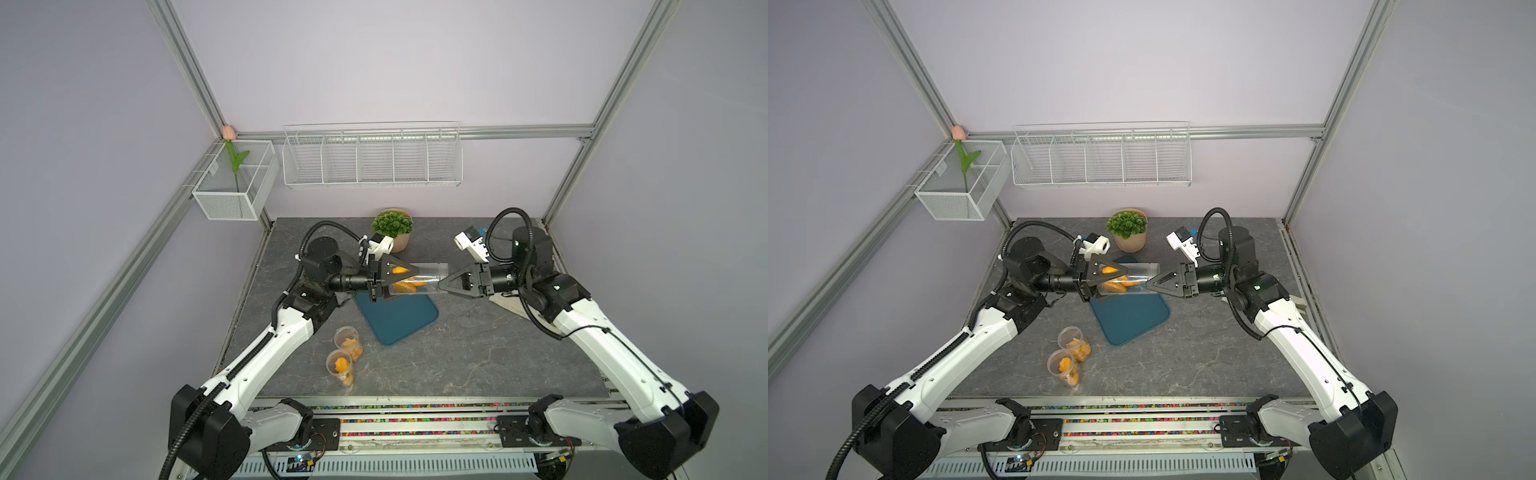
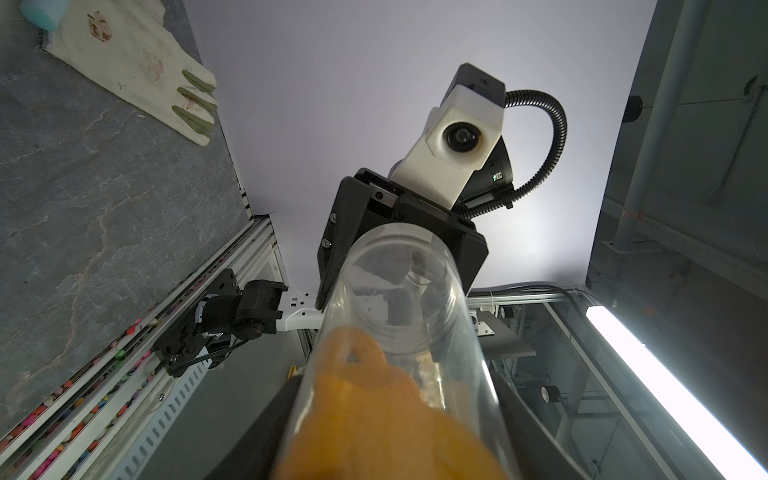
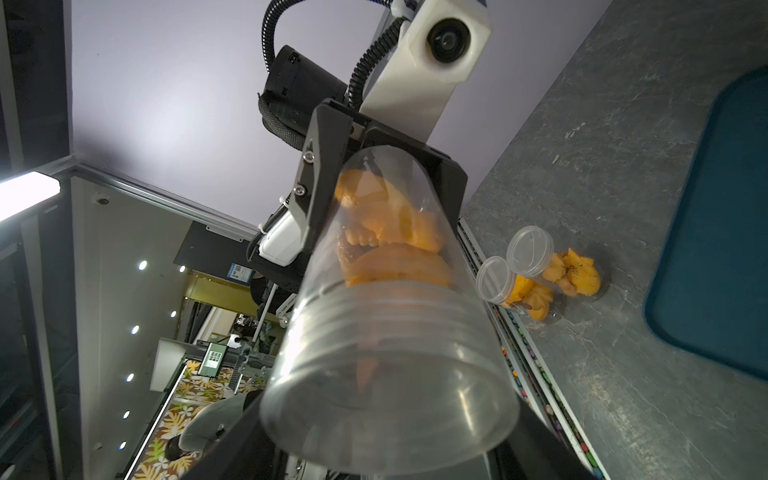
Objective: Pour the cookies out of the jar
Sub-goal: Unscrew the lid from the jar.
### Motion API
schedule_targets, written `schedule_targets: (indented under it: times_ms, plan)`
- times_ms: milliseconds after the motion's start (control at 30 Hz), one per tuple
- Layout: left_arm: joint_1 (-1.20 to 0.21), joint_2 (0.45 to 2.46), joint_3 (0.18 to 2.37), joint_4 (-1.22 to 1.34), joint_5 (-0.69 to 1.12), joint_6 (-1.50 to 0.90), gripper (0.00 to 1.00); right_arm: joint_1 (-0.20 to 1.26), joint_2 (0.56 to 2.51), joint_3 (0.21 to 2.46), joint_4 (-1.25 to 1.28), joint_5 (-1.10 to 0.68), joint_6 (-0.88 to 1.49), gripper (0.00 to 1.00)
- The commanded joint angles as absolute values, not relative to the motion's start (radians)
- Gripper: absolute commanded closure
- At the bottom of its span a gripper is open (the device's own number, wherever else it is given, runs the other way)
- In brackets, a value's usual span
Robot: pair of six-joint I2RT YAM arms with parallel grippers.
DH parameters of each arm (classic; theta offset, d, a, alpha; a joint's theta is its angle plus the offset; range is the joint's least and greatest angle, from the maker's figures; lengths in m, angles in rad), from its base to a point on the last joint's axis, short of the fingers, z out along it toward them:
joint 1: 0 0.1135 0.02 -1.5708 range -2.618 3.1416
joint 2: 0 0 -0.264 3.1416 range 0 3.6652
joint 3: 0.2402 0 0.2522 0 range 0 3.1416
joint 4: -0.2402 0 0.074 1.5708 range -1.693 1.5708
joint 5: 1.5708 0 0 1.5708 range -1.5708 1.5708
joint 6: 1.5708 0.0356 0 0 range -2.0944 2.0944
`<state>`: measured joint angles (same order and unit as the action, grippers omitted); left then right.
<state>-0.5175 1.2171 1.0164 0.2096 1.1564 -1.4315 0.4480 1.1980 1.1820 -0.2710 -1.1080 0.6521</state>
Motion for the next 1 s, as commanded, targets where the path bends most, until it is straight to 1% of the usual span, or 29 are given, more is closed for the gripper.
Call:
schedule_targets:
  times_ms: [0,133,167,267,333,400,467,600,700,767,800,867,933,967]
  plan:
    - [-0.518,1.201,1.031,0.203,1.163,-1.447,0.4,0.456,1.143,1.205,-0.268,-1.076,0.35,0.31]
    - [-0.52,1.21,1.032,0.204,1.164,-1.447,0.4,0.463,1.109,1.207,-0.389,-1.045,-0.089,0.26]
    - [-0.52,1.212,1.034,0.204,1.164,-1.446,0.39,0.465,1.107,1.208,-0.41,-1.027,-0.17,0.24]
    - [-0.521,1.216,1.037,0.205,1.164,-1.448,0.39,0.475,1.1,1.195,-0.436,-0.969,-0.377,0.22]
    - [-0.522,1.217,1.038,0.206,1.163,-1.449,0.39,0.487,1.1,1.183,-0.431,-0.93,-0.469,0.22]
    - [-0.523,1.216,1.039,0.205,1.163,-1.451,0.39,0.5,1.105,1.174,-0.41,-0.889,-0.512,0.21]
    - [-0.525,1.213,1.037,0.203,1.164,-1.453,0.4,0.507,1.106,1.168,-0.384,-0.859,-0.516,0.12]
    - [-0.525,1.206,1.034,0.197,1.164,-1.45,0.4,0.496,1.041,1.124,-0.314,-0.802,-0.424,0.03]
    - [-0.524,1.2,1.034,0.194,1.165,-1.447,0.4,0.463,0.938,1.064,-0.257,-0.773,-0.281,0.01]
    - [-0.523,1.197,1.037,0.192,1.165,-1.444,0.4,0.447,0.872,1.018,-0.196,-0.698,-0.098,0.1]
    - [-0.522,1.196,1.039,0.189,1.165,-1.439,0.4,0.44,0.845,1.012,-0.19,-0.636,0.019,0.11]
    - [-0.522,1.196,1.046,0.175,1.164,-1.425,0.4,0.426,0.826,1.036,-0.239,-0.576,0.222,0.11]
    - [-0.522,1.198,1.056,0.151,1.164,-1.403,0.4,0.413,0.854,1.11,-0.376,-0.502,0.45,0.11]
    - [-0.522,1.198,1.06,0.141,1.166,-1.394,0.4,0.403,0.886,1.155,-0.44,-0.519,0.528,0.11]
